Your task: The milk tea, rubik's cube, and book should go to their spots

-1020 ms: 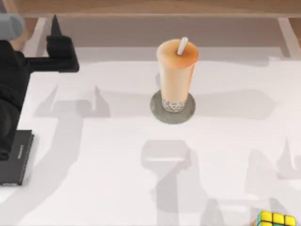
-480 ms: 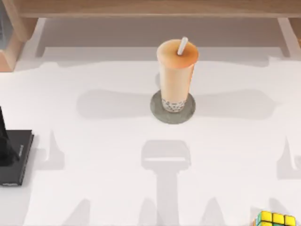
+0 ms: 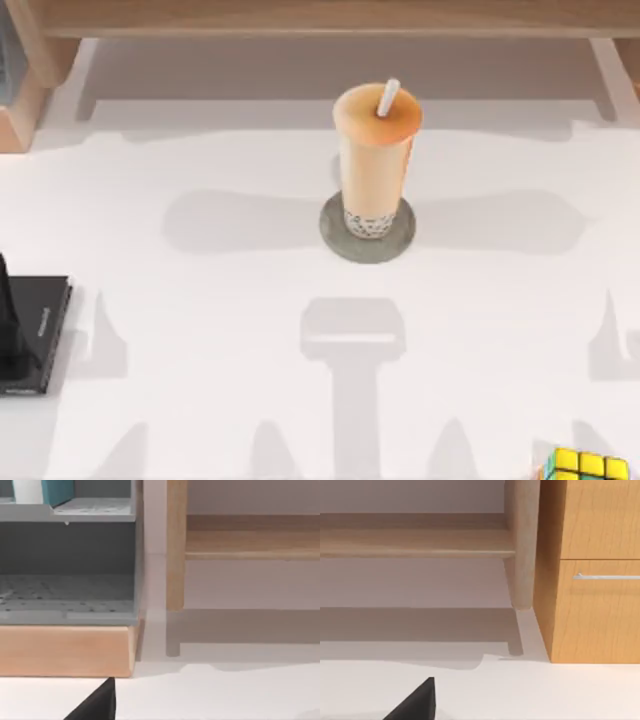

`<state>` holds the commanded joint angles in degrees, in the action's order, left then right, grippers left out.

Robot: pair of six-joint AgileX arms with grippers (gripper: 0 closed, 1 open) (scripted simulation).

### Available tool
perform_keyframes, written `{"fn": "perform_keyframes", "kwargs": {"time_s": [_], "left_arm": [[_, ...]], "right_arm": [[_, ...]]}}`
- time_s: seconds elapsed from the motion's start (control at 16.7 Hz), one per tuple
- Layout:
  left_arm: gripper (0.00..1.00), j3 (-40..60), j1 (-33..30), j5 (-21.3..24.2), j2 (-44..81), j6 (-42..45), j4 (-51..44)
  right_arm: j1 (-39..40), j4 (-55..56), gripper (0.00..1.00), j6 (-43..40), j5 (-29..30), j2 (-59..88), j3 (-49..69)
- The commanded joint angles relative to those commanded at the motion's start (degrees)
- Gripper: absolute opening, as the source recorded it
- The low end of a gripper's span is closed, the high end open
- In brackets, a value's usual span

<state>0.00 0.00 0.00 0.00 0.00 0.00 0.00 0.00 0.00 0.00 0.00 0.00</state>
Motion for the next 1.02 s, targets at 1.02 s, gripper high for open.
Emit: {"fn": "perform_keyframes", "kwargs": {"time_s": [1.02], "left_arm": [[1.00, 0.00, 0.00, 0.00, 0.00, 0.00, 0.00]], "right_arm": [[30.96, -49.84, 1.00, 39.86, 0.10, 55.72, 36.28]]}}
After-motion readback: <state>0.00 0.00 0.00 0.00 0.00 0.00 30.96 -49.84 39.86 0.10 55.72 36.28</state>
